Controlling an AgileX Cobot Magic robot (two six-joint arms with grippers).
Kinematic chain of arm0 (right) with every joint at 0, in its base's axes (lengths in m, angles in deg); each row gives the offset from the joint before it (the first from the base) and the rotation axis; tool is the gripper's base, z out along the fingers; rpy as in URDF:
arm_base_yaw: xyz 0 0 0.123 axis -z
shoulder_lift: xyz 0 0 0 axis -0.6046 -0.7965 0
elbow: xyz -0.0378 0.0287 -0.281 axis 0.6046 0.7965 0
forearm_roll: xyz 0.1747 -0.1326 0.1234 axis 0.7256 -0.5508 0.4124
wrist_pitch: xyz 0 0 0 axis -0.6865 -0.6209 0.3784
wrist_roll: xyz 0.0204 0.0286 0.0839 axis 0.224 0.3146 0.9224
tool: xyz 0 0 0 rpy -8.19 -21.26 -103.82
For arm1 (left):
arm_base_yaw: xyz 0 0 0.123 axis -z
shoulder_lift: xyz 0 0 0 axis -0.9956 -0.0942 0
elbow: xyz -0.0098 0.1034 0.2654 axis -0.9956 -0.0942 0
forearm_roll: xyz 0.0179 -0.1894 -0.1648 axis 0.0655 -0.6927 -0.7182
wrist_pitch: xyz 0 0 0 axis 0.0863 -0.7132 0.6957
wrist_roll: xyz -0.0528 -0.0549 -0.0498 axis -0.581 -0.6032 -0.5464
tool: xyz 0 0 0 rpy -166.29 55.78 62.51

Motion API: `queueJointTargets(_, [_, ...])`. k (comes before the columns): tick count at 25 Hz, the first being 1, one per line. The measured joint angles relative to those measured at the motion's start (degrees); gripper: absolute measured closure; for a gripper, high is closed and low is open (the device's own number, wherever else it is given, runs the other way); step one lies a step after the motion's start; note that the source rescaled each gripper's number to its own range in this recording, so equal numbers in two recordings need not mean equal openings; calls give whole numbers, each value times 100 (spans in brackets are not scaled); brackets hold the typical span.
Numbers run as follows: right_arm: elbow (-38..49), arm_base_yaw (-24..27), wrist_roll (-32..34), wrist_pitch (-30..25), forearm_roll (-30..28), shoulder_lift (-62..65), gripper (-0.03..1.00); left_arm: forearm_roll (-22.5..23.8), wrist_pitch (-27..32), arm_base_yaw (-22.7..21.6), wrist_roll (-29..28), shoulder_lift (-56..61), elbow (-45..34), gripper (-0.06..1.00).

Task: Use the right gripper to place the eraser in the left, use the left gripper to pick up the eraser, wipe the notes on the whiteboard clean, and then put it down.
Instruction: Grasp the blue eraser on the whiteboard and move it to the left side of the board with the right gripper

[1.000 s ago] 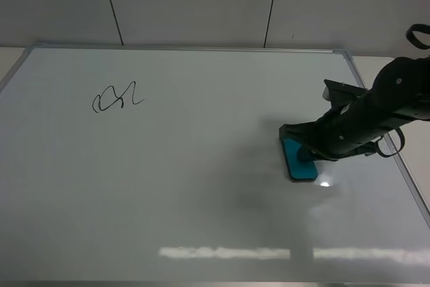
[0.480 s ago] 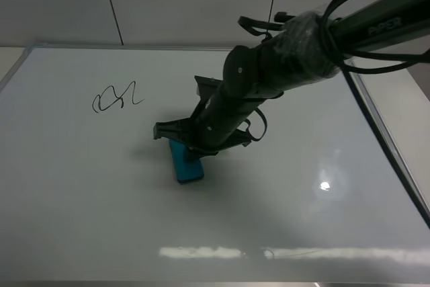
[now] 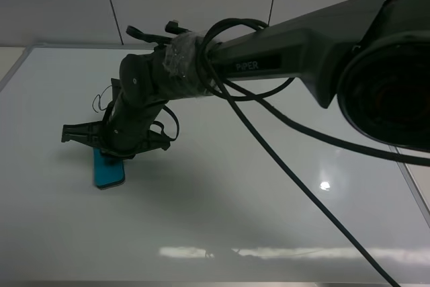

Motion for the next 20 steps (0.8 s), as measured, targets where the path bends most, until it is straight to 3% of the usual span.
queueJointTargets(8, [-1062, -198, 697, -16, -254, -590, 97, 0, 0, 0, 0, 0, 0, -6])
queueJointTargets(20, [-1156, -205, 533, 65, -283, -609, 97, 0, 0, 0, 0, 0, 0, -6])
